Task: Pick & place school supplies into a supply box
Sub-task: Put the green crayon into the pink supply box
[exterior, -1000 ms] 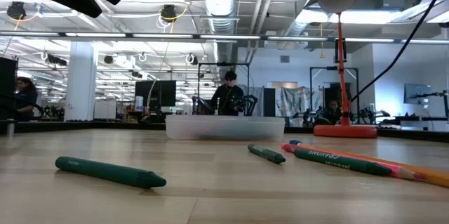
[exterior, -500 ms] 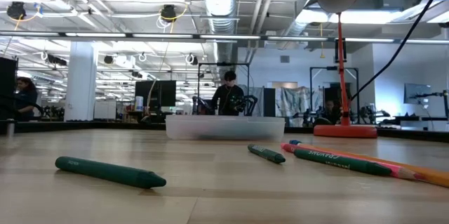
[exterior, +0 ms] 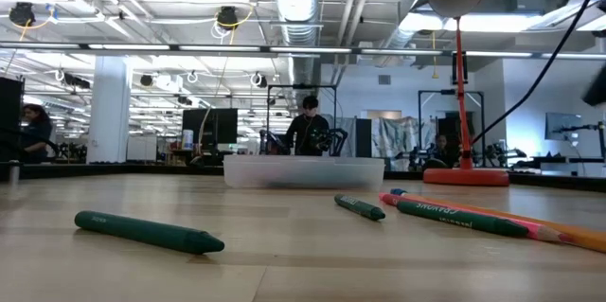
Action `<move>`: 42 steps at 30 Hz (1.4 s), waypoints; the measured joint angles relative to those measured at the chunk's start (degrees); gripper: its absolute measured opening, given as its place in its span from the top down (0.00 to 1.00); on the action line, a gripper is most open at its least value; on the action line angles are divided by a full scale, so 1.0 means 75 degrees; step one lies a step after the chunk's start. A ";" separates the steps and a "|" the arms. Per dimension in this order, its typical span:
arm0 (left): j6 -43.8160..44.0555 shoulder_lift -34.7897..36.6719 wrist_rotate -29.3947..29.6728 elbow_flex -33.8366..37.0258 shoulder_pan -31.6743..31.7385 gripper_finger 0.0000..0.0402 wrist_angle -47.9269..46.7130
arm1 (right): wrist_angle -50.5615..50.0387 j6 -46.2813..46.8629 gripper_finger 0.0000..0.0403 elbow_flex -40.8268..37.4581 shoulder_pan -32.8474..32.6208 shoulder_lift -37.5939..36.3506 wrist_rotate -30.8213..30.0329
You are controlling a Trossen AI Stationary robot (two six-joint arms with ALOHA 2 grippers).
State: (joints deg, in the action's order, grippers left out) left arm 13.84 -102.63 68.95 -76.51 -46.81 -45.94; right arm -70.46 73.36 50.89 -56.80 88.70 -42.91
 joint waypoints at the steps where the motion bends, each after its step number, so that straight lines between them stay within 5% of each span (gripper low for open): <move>1: -0.0077 0.0000 -0.0005 0.0000 0.0042 0.56 0.0006 | 0.0003 -0.0161 1.00 -0.0026 0.0088 -0.0140 -0.0152; 11: 0.0514 0.0000 -0.0848 0.0000 0.0609 0.56 0.0309 | 0.0393 -0.2300 1.00 -0.0060 0.1494 -0.1307 -0.0150; 15: 0.1032 0.0000 -0.1640 0.0000 0.0680 0.56 -0.0051 | 0.1351 -0.3827 1.00 -0.0120 0.2411 -0.1507 0.0746; 25: 0.2605 0.0000 -0.1765 0.0000 0.0423 0.56 -0.1503 | 0.3051 -0.6730 1.00 -0.1184 0.4716 -0.1684 0.2864; 42: 0.3527 0.0000 -0.1700 0.0000 0.0363 0.56 -0.2314 | 0.3003 -0.7102 1.00 -0.1410 0.4796 -0.1747 0.2806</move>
State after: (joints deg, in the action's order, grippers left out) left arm 40.29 -102.63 56.20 -76.51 -44.09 -63.30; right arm -47.93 20.10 40.32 -20.83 75.59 -21.87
